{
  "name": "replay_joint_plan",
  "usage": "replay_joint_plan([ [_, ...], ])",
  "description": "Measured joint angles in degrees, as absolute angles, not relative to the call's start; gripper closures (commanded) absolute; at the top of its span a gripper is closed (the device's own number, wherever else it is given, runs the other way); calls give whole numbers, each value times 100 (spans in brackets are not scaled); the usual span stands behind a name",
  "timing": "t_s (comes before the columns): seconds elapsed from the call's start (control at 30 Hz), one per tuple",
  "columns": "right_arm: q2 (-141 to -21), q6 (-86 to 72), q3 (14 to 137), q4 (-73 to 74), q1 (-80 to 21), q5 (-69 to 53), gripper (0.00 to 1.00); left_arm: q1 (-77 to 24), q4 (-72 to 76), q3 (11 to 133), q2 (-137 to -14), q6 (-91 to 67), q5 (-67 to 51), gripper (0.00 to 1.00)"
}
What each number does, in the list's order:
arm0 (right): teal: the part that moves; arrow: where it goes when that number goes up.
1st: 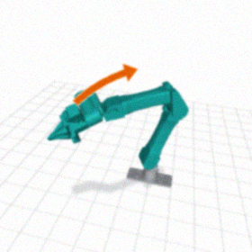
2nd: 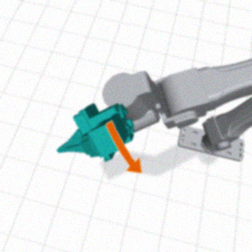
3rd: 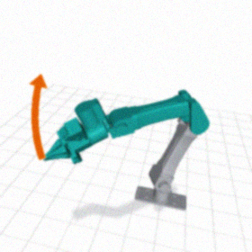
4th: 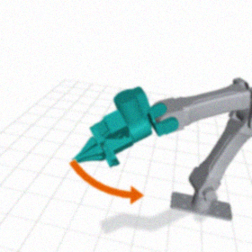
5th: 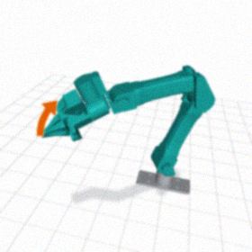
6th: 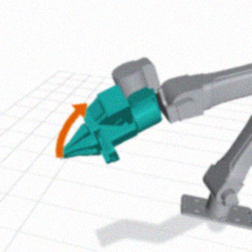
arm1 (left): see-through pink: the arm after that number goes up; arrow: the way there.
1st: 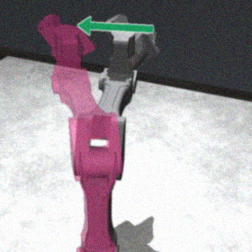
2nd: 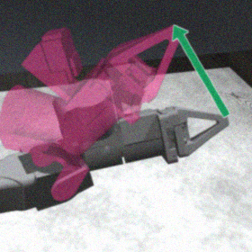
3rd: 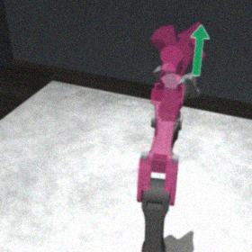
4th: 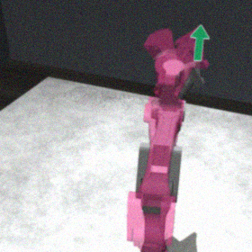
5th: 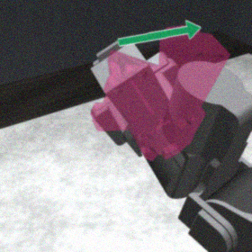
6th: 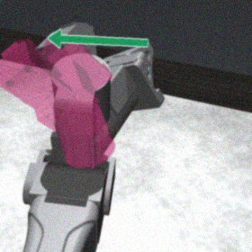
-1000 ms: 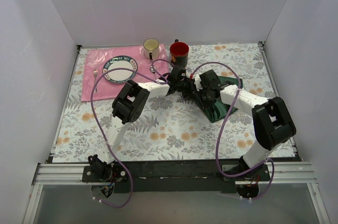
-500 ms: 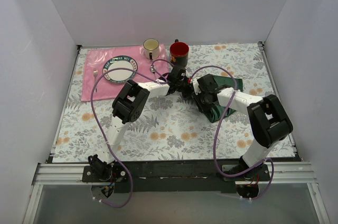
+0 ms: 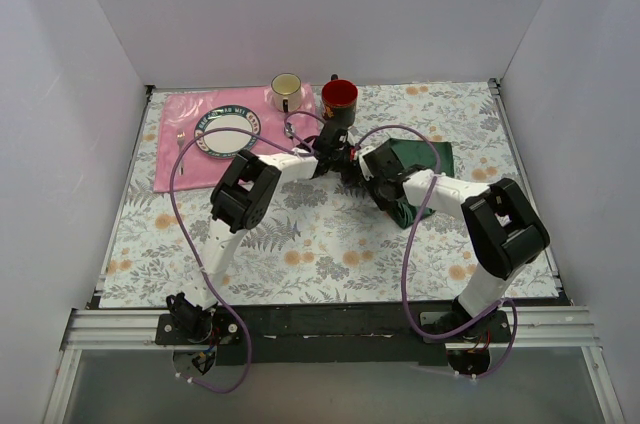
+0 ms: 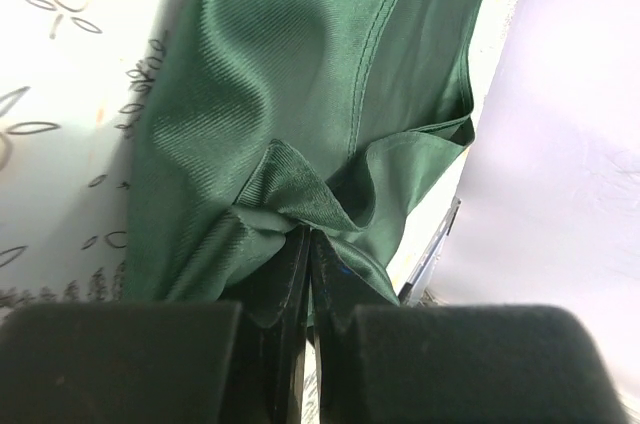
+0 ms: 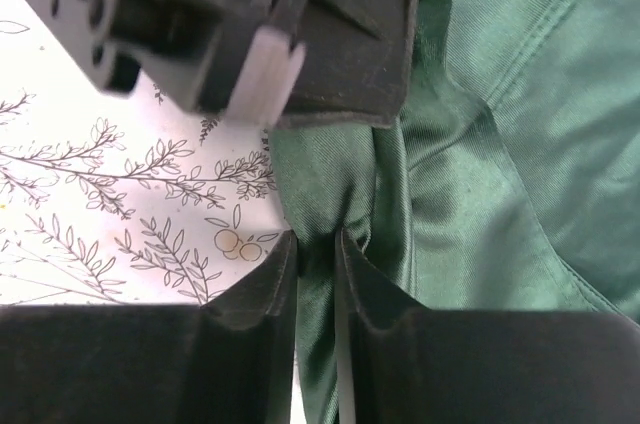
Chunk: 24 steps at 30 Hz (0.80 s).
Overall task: Fold the napkin, place the utensils inside, and roll it up
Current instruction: Roll the napkin with the utensil
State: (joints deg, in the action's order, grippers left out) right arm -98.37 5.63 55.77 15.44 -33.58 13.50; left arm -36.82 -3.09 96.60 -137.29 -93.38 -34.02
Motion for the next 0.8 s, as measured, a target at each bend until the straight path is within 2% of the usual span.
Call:
replay_joint_plan([
  [0.07,-9837,576,5548,1500,-3420,1496,98,-3656,-370,9706,-13738,-9338,-3439,97],
  [0.17,-9826,615,5524,1452,-3457,1575,99,-3632,-569,9819,-13740,-9330,-3481,86],
  [0.2,-9804,620,5518,1437,-3454,1570,99,-3621,-652,9872,-13743,-9327,-3487,76],
  [0.33,-9745,615,5516,1428,-3352,1286,99,-3527,-1039,10193,-13740,-9288,-3479,57],
  [0.6,-9712,272,5527,1308,-2740,-141,99,-3063,-1798,10523,-13441,-9142,-3232,48],
  [0.8,-9824,-163,5518,1098,-2327,-1358,99,-2941,-2174,9756,-12444,-9083,-2755,38],
])
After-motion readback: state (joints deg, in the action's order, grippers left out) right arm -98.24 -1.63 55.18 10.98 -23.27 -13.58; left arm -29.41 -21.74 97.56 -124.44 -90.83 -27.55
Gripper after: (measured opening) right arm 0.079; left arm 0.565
